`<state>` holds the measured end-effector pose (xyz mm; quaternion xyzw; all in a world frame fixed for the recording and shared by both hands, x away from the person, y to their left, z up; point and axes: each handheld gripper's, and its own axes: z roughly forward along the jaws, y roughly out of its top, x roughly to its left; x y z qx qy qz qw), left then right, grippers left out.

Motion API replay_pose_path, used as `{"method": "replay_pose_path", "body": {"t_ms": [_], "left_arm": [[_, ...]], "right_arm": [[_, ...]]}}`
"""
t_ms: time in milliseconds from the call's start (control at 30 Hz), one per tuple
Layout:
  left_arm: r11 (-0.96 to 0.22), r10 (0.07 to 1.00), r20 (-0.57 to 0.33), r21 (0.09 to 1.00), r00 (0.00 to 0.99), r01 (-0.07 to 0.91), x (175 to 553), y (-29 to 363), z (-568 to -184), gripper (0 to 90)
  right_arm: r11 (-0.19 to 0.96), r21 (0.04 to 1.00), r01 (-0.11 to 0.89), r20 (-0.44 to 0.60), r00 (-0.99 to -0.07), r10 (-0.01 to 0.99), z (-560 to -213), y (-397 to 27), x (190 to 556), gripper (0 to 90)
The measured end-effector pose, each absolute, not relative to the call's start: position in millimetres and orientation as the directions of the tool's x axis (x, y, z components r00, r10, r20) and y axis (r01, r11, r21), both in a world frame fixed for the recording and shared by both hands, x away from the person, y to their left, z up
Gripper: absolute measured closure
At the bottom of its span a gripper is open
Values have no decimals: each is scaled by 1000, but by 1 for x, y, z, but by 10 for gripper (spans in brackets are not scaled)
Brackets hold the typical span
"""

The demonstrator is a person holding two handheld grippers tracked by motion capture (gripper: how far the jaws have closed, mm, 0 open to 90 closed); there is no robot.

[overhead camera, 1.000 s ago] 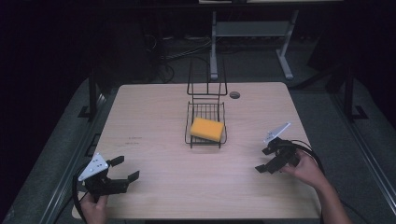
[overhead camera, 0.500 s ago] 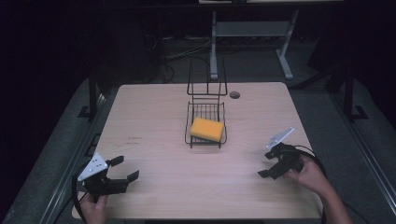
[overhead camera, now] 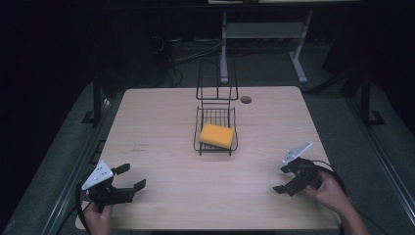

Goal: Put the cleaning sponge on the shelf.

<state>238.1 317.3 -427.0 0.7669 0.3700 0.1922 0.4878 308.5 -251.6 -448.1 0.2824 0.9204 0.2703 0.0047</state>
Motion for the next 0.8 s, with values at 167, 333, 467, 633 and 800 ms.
{"method": "replay_pose_path", "body": {"t_ms": [167, 333, 467, 633, 800], "left_arm": [[-249, 756, -66, 891, 651, 380, 238, 317, -427, 134], [-252, 755, -63, 891, 653, 379, 238, 317, -427, 134], [-253, 755, -63, 890, 653, 379, 238, 317, -427, 134], [-249, 756, -69, 890, 651, 383, 238, 316, -427, 134], [-249, 758, -68, 889, 649, 384, 238, 316, -427, 134]], "right_arm": [[689, 502, 523, 148, -837, 527, -452, -254, 303, 142], [682, 512, 522, 146, -836, 530, -453, -257, 295, 142], [677, 517, 524, 142, -833, 536, -453, -260, 289, 142], [672, 524, 523, 137, -830, 540, -454, -262, 284, 142], [650, 547, 528, 137, -822, 552, -454, -263, 278, 142]]}}
